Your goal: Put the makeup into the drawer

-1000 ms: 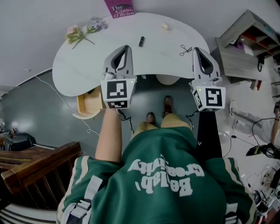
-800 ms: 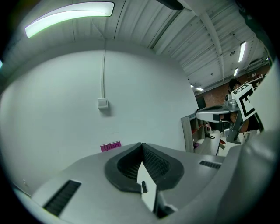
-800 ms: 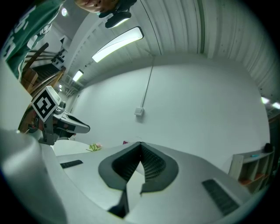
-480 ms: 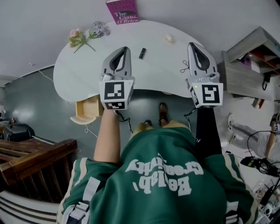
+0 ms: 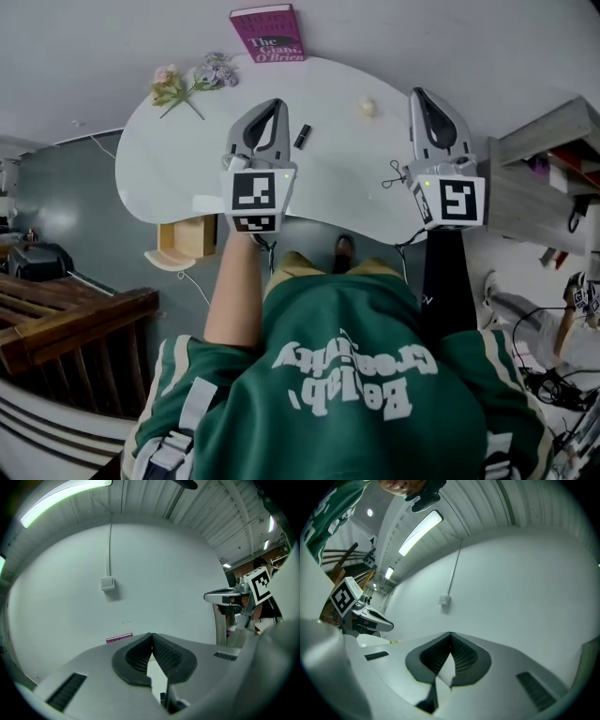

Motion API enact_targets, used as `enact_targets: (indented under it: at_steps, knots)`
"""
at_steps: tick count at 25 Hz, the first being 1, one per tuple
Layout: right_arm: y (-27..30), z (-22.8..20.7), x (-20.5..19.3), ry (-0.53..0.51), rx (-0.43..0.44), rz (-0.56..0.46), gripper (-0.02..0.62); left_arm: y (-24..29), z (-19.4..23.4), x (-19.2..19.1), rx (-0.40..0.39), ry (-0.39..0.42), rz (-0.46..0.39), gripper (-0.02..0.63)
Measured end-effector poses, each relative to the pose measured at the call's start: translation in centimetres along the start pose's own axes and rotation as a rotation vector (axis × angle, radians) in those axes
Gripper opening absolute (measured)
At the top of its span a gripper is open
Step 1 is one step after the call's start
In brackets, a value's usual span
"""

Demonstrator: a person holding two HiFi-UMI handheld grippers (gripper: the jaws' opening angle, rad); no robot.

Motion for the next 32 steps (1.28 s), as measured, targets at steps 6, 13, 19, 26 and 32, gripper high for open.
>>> enact_targets:
  at_steps: [6, 13, 19, 26, 32]
  knots:
    - [1.1, -0.7, -0.4, 0.016, -0.001, -0.014, 0.009, 1.0, 0.2, -0.5, 0.002, 0.007, 0.022, 0.016]
    - [0.9, -0.5, -0.7, 0.023, -0.017, 0.010, 0.009, 2.6, 0.7, -3.0, -0.022, -0.020, 0.065, 0.017]
    - [-0.4, -0.6, -2.0, 0.015, -0.032, 0.075, 0.009, 7.4, 0.0, -12.8, -0.131, -0.088, 0.350, 0.198]
    - [-1.9, -1.4, -3.0, -0.002, -0.055, 0.130, 0.009, 10.6, -1.7, -22.5, -0.206, -0.102, 0.614, 0.199]
    - [-2.5, -1.9, -3.5, -0.015, -0.070, 0.162, 0.009, 11.5, -2.2, -26.2, -0.171, -0.133, 0.755, 0.109]
Point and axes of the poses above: the fingertips, and each gripper's own axes: y forward along the fingers, z to its left, x out of its top, the point moved 9 cm from there along -y, backward along the fingers, and after that the axes turned 4 degrees about z, right-handed, at the moved point
